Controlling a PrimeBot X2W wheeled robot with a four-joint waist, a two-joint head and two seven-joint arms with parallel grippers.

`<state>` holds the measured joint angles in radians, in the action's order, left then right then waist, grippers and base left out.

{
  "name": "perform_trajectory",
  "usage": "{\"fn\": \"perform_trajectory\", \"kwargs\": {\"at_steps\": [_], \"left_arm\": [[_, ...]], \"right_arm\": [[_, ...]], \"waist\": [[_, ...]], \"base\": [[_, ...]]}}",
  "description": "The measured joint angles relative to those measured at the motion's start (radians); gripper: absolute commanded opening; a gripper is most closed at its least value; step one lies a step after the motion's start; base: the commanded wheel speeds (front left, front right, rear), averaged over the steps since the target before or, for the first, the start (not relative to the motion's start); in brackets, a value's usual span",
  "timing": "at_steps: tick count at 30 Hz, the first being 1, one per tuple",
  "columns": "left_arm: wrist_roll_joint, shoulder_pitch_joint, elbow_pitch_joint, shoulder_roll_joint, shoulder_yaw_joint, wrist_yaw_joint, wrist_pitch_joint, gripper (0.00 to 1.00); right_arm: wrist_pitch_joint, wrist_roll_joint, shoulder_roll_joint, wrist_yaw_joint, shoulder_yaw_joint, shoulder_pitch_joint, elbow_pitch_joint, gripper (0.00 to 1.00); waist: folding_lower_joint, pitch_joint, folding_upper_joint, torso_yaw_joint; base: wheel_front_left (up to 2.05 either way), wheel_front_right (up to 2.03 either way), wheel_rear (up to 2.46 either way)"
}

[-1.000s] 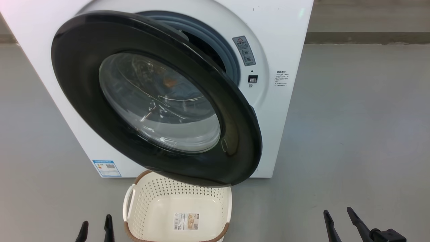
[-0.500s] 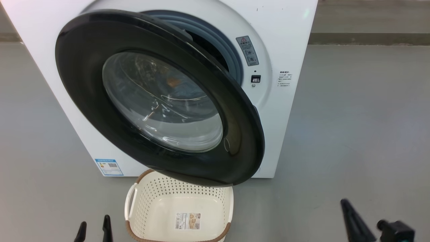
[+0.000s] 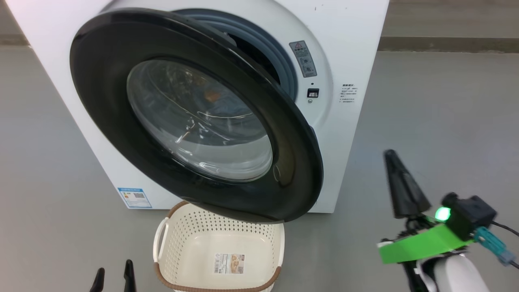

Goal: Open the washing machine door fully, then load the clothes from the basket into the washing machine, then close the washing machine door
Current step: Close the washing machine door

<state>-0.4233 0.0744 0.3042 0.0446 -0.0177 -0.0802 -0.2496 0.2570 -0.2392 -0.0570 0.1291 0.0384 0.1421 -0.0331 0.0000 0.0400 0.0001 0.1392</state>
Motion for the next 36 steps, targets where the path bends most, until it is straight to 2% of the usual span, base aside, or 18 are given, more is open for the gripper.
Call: {"fn": "perform_trajectory", "kwargs": {"at_steps": [9, 15, 22, 36], "left_arm": [[0.007, -0.003, 0.005, -0.006, -0.013, -0.005, 0.0, 1.0], [-0.002, -0.005, 0.005, -0.006, -0.032, -0.005, 0.0, 1.0], [-0.004, -0.025, 0.004, -0.007, -0.048, -0.003, 0.0, 1.0], [-0.011, -0.055, 0.003, -0.007, -0.033, -0.003, 0.0, 1.0]], "right_arm": [[0.0, -0.019, -0.005, 0.0, 0.248, 0.064, -0.033, 0.0], [0.0, -0.021, -0.008, 0.0, 0.33, 0.068, -0.123, 0.0], [0.0, -0.025, -0.007, 0.0, 0.335, 0.068, -0.21, 0.0], [0.0, -0.024, -0.006, 0.0, 0.309, 0.101, -0.244, 0.0]], "waist": [[0.0, -0.009, 0.0, 0.034], [0.0, -0.017, 0.0, 0.067], [0.0, -0.028, 0.0, 0.109], [0.0, -0.078, 0.0, 0.15]], "base": [[0.0, 0.0, 0.0], [0.0, 0.0, 0.0], [0.0, 0.0, 0.0], [0.0, 0.0, 0.0]]}}
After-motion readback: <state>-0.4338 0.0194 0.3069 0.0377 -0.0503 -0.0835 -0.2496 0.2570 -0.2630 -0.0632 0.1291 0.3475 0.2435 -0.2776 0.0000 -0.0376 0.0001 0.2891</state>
